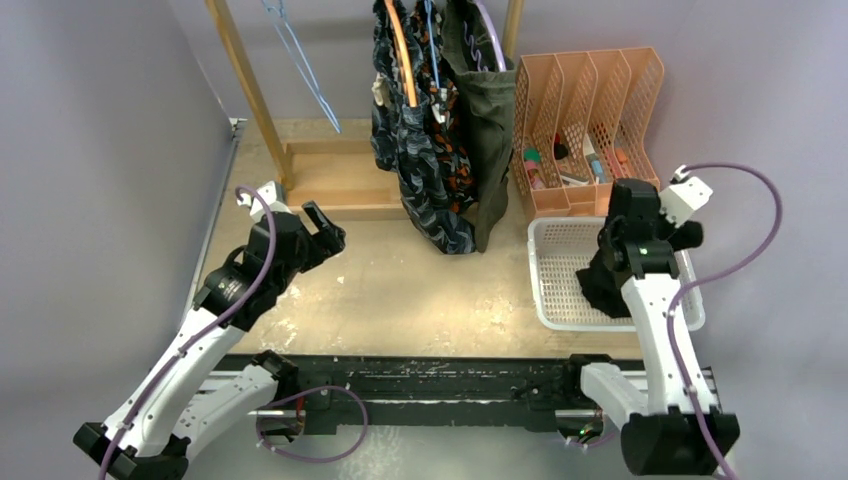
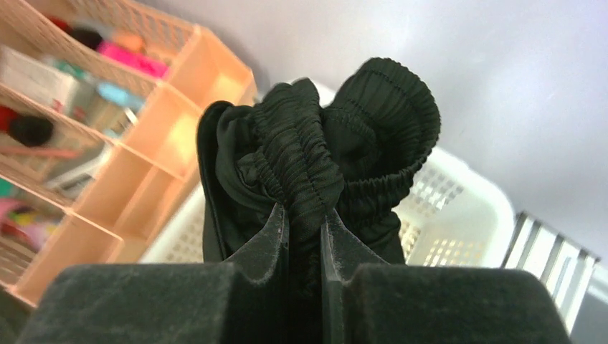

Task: Remove the shorts from the hanger
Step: Place the shorts in the basket.

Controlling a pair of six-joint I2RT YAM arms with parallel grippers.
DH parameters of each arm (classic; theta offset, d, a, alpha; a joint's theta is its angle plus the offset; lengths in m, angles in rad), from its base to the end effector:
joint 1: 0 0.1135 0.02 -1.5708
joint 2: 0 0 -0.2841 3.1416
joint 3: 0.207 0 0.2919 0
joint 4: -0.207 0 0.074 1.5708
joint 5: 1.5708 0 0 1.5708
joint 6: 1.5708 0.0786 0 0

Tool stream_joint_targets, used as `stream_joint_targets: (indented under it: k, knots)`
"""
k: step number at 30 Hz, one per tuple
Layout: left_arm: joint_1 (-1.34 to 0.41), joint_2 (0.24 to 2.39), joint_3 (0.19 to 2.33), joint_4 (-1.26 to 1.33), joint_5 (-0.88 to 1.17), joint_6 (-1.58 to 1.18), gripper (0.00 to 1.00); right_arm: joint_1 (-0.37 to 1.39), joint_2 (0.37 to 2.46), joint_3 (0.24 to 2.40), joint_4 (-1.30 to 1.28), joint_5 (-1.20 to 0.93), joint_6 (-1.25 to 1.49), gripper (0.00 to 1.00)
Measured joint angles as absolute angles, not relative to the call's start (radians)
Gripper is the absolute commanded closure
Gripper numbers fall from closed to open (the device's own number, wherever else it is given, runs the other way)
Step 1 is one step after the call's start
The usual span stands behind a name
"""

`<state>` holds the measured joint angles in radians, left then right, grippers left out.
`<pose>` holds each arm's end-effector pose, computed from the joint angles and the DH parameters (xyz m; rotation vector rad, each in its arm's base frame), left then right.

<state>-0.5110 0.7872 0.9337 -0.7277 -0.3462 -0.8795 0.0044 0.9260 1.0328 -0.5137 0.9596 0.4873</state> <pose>0.2023 -0.0828 0.3346 -0.5898 2.0643 -0.4518 0.2366 -0.0633 0.3835 0.9955 1.5487 -0.6002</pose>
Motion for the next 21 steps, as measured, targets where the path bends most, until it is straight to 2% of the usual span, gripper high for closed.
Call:
stream_joint_targets:
  k: [1,3,5,10,17,21]
  knots:
    - [-0.511,0.787,0.934,-0.725,-0.344,-0.879,0.2,-0.01,0.947,0.999,-0.513,0.936,0.521,0.6]
    - [-0.511,0.785,0.934,-0.725,-0.344,-0.879,0.2,-0.034,0.983,0.929,-0.51,0.891,0.573,0.54]
    - [-0.511,0.783,0.934,-0.727,-0.344,-0.879,0.2,-0.074,0.985,0.874,-0.51,0.861,0.611,0.36]
    - [-0.511,0.783,0.934,-0.728,-0.344,-0.878,0.2,-0.122,0.955,0.852,-0.506,0.825,0.667,0.34]
    - [-0.511,0.791,0.934,-0.73,-0.342,-0.88,0.2,-0.125,0.86,0.96,-0.49,0.783,0.629,0.34]
    - [-0.511,0.79,0.934,-0.722,-0.34,-0.88,0.2,-0.126,0.756,0.994,-0.419,0.593,0.516,0.34]
